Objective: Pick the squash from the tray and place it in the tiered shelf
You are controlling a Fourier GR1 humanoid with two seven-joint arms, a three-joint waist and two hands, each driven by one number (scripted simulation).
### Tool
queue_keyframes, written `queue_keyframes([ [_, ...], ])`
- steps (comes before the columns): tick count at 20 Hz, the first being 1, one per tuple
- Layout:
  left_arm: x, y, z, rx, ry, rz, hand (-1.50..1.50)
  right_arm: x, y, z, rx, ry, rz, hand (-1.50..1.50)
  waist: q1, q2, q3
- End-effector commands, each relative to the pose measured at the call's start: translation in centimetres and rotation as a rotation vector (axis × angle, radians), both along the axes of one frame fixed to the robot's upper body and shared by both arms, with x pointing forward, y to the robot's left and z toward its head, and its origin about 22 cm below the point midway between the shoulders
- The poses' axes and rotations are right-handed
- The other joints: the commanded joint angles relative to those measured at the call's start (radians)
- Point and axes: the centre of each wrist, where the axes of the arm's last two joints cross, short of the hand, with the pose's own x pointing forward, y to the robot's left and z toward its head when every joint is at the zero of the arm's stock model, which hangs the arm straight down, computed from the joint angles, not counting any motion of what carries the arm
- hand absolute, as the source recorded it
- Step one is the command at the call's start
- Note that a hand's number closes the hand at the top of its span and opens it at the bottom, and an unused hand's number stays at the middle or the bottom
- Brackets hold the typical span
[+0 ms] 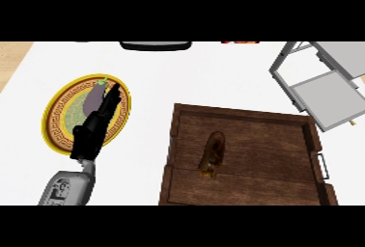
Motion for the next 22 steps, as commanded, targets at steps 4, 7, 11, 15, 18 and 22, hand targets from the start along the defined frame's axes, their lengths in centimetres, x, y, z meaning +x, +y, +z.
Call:
queue_keyframes([
  [4,-0.6,-0.7,-0.1,0.005,-0.016,-0.012,0.00,-3.9,-4.3,4.4,0.262,-0.106,-0.086,-1.50,0.001,0.001,0.001],
  [7,-0.2,-1.3,0.6,-0.018,-0.020,0.007,0.00,-6.9,-7.3,5.1,0.289,-0.094,-0.151,-1.50,0.003,0.003,0.002],
  [11,0.0,0.8,-0.7,0.000,-0.009,0.005,0.00,-10.1,-10.0,5.9,0.347,0.070,-0.179,-1.50,-0.001,0.004,0.001],
  [15,-0.6,-1.2,-0.3,-0.024,-0.008,0.003,0.00,-15.7,-14.0,5.0,0.271,0.151,-0.209,-1.50,-0.004,0.006,0.005],
  [18,-0.4,0.9,1.0,-0.005,-0.006,0.021,0.00,-18.8,-15.6,4.6,0.260,0.194,-0.192,-1.50,-0.003,0.008,0.008],
  [22,-0.3,1.1,0.4,-0.005,-0.019,0.003,0.00,-20.8,-16.6,4.1,0.192,0.241,-0.185,-1.50,0.004,0.012,0.008],
])
